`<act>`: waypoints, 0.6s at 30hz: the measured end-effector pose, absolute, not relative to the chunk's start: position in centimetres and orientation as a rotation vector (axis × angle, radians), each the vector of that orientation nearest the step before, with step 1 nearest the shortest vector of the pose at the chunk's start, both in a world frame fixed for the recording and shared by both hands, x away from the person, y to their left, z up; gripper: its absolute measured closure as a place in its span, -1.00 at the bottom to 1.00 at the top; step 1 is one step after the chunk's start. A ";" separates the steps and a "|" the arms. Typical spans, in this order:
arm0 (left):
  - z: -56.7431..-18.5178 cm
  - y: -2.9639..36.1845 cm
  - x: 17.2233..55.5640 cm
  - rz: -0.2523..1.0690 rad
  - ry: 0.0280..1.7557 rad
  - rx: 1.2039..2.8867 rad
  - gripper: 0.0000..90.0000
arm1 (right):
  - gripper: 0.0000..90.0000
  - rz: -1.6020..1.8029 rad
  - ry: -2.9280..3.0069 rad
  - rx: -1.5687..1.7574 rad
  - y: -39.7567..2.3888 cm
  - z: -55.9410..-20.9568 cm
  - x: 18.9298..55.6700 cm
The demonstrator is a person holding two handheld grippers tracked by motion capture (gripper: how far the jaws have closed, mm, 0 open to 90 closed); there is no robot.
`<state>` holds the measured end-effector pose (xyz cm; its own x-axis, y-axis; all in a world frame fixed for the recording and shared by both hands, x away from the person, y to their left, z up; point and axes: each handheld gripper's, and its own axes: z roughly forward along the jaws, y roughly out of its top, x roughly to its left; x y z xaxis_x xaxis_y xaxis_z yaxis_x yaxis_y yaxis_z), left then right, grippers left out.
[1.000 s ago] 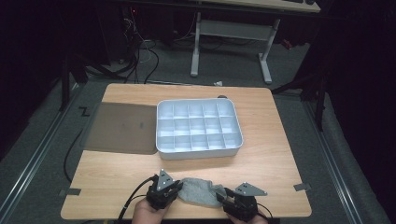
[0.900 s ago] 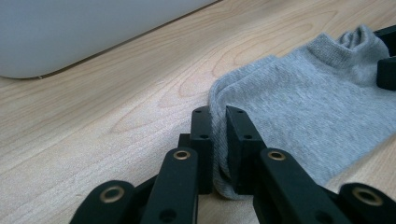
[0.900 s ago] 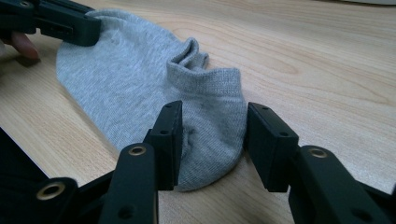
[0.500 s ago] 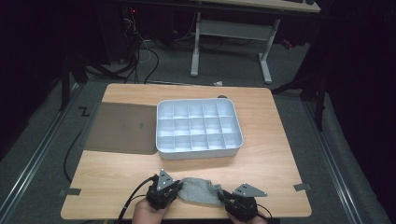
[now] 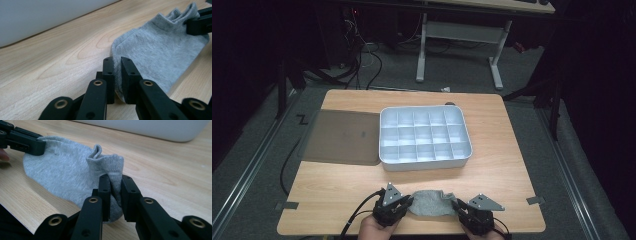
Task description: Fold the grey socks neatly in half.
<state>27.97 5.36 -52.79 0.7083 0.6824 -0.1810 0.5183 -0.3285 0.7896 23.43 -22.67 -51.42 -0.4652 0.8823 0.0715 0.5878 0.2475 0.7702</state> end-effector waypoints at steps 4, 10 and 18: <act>-52.5 5.2 27.9 0.211 0.917 1.984 0.84 | 0.78 1.053 2.144 1.320 -22.6 -50.6 23.5; -52.5 4.7 27.9 0.186 0.907 1.968 0.83 | 0.77 1.062 2.134 1.317 -22.3 -49.8 23.9; -52.3 4.5 27.9 0.166 0.899 1.958 0.83 | 0.76 1.058 2.159 1.299 -21.3 -49.1 24.0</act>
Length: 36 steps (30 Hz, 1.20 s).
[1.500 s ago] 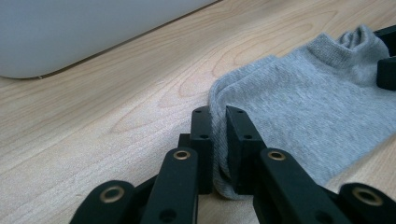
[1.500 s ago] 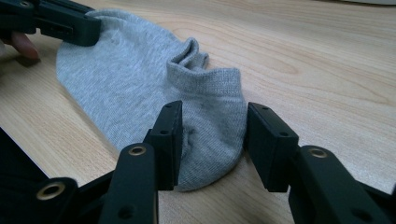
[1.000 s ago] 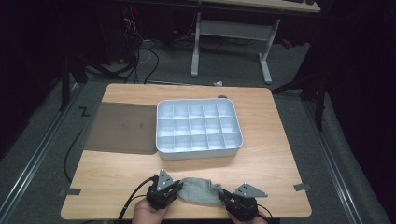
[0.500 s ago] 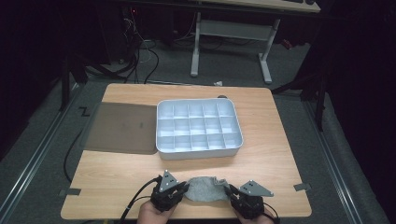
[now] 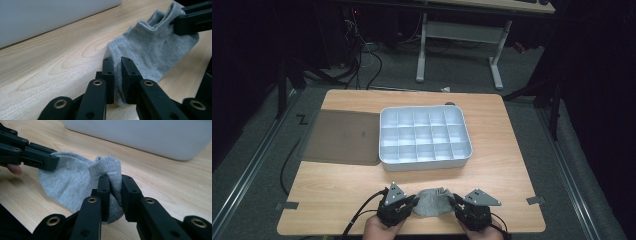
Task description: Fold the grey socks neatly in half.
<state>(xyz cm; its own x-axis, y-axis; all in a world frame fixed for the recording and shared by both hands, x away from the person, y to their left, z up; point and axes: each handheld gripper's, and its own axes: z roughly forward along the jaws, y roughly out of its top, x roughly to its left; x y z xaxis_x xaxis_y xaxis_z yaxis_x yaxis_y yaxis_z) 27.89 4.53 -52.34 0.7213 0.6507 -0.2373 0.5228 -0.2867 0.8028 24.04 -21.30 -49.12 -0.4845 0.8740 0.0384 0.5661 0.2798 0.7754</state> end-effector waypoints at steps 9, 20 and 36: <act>-51.8 4.6 27.8 0.136 0.893 1.917 0.83 | 0.76 1.031 2.142 1.318 -21.8 -48.7 24.5; -50.7 3.0 27.5 0.105 0.842 1.883 0.83 | 0.75 1.033 2.120 1.285 -21.6 -47.5 24.7; -53.1 2.8 28.0 -0.041 0.877 1.925 0.77 | 0.89 1.086 2.184 1.213 -17.4 -48.4 24.5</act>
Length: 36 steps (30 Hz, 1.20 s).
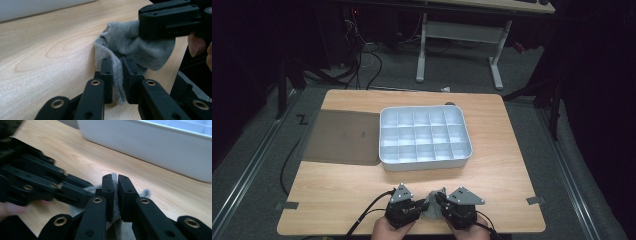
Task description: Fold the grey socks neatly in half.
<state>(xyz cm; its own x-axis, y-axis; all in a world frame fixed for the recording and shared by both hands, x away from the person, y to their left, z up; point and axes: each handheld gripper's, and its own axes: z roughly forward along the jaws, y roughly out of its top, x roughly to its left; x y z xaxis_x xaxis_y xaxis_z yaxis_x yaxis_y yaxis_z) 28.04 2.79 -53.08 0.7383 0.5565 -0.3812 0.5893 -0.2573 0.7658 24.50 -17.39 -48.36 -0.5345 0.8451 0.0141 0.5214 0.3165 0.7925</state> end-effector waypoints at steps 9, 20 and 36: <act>-53.5 3.7 28.5 -0.069 0.918 1.909 0.69 | 0.59 1.272 2.197 1.200 -15.9 -48.3 24.3; -53.5 3.4 28.4 -0.046 0.919 1.924 0.72 | 0.46 1.288 2.148 1.306 -20.5 -49.0 23.4; -53.5 3.3 28.3 -0.038 0.923 1.937 0.78 | 0.99 1.305 2.258 1.201 -16.5 -49.8 23.1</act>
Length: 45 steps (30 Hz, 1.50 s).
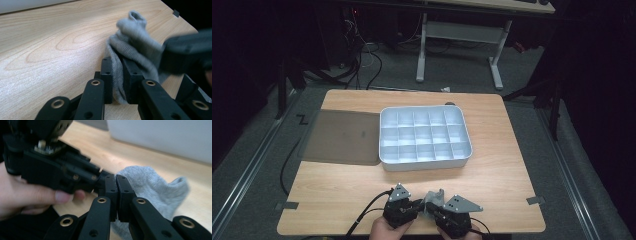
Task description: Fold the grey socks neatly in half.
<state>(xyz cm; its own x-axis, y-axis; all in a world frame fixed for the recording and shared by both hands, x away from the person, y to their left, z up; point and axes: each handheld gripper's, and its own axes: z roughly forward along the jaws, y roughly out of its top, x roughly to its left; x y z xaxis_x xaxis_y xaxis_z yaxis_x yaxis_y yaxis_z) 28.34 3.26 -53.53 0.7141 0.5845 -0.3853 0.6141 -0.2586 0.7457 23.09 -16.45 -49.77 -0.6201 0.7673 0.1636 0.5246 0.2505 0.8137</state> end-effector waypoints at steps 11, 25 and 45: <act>-52.7 6.6 28.7 -0.083 0.938 1.924 0.48 | 0.98 1.285 2.316 1.258 -16.4 -52.2 23.6; -53.2 5.8 27.7 -0.117 0.893 1.936 0.67 | 0.98 1.407 2.279 1.284 -16.4 -51.5 24.5; -53.5 4.7 27.3 -0.034 0.912 1.968 0.85 | 0.89 1.229 2.157 1.409 -21.4 -51.9 23.4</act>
<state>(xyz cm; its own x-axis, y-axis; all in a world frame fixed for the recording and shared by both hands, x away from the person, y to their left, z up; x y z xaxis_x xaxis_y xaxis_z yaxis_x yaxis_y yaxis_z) 27.29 4.68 -53.54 0.7233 0.5834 -0.3694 0.6091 -0.2868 0.7394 23.44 -21.37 -51.95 -0.4816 0.8526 0.2028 0.6089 0.1591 0.7771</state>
